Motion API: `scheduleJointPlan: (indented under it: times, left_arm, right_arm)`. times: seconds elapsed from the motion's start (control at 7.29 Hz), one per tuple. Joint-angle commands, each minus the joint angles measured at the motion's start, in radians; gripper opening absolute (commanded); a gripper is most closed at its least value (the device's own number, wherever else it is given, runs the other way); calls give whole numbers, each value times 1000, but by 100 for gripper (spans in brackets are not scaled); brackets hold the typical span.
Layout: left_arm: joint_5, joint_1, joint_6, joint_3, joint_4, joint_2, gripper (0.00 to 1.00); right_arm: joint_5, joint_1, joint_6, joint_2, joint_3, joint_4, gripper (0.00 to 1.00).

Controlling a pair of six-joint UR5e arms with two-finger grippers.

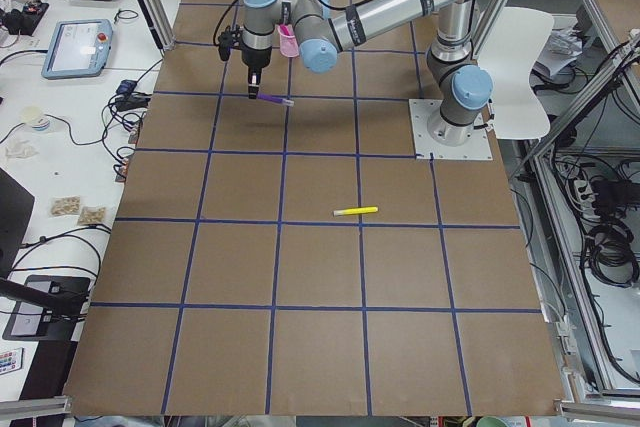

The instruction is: Insert purple and pink pens into pink cup

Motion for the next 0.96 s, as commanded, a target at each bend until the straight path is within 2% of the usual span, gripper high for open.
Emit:
scheduleJointPlan:
  times: [0.0, 0.27, 0.41, 0.69, 0.82]
  left_arm:
    - [0, -132, -211, 24, 88, -9, 0]
    - [0, -235, -358, 24, 242, -13, 0]
    - [-2, -284, -463, 22, 308, -28, 0]
    - [3, -374, -648, 7, 315, -56, 0]
    - [6, -417, -733, 5, 314, -71, 0]
  right_arm:
    - [80, -159, 13, -125, 72, 1, 100]
    - [166, -242, 248, -257, 214, -13, 100]
    - [197, -270, 424, -305, 257, -10, 100]
    - [202, -273, 790, -336, 264, -4, 100]
    - [202, -261, 897, -337, 253, -6, 100]
